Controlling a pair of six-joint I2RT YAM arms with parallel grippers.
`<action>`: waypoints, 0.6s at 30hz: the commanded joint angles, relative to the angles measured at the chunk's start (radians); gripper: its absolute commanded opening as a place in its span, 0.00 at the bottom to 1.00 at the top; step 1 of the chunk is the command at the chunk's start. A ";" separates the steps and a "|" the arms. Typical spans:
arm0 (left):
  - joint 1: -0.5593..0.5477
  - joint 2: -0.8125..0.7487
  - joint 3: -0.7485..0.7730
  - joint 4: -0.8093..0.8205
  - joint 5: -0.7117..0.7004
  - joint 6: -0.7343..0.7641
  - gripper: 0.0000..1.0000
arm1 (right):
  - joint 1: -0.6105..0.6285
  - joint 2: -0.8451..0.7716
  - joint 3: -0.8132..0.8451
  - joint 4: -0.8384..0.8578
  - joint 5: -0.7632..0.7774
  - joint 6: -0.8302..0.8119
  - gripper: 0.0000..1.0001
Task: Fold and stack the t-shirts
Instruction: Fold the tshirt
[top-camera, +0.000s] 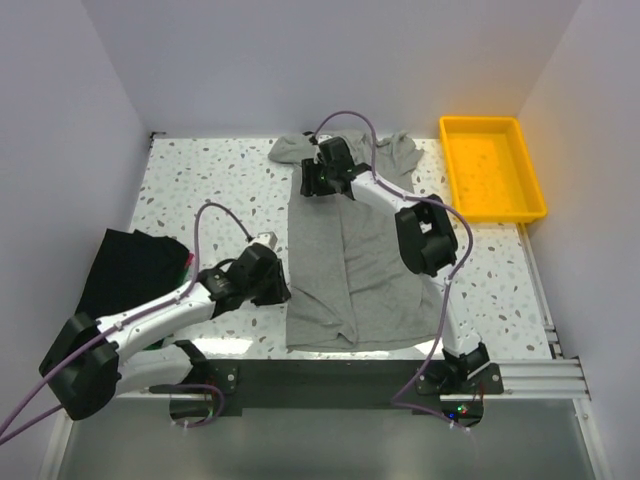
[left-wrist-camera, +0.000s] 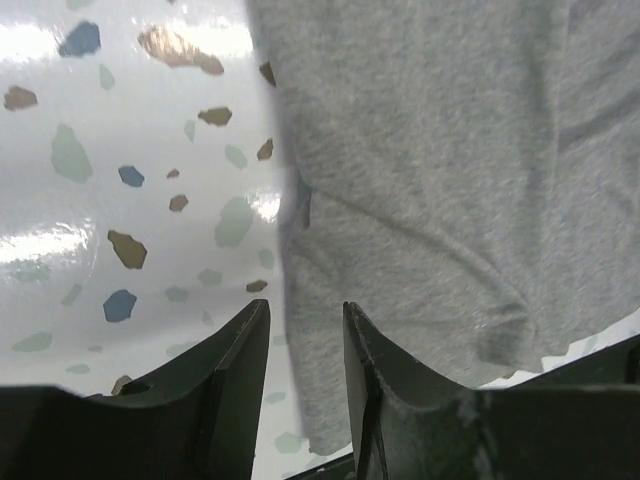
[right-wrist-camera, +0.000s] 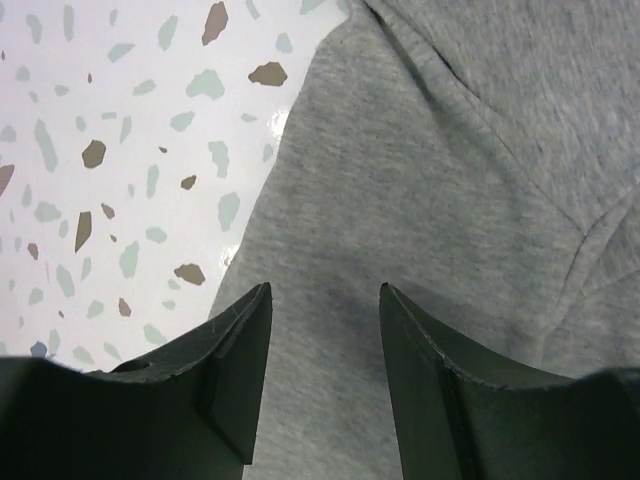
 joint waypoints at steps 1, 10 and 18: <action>-0.043 0.004 -0.039 -0.023 0.020 -0.023 0.40 | 0.016 0.037 0.098 0.062 0.021 -0.014 0.50; -0.136 0.003 -0.105 -0.001 0.058 -0.077 0.41 | 0.047 0.163 0.277 0.008 0.036 -0.014 0.50; -0.211 0.029 -0.128 0.023 0.061 -0.132 0.41 | 0.047 0.195 0.283 0.011 0.046 -0.012 0.50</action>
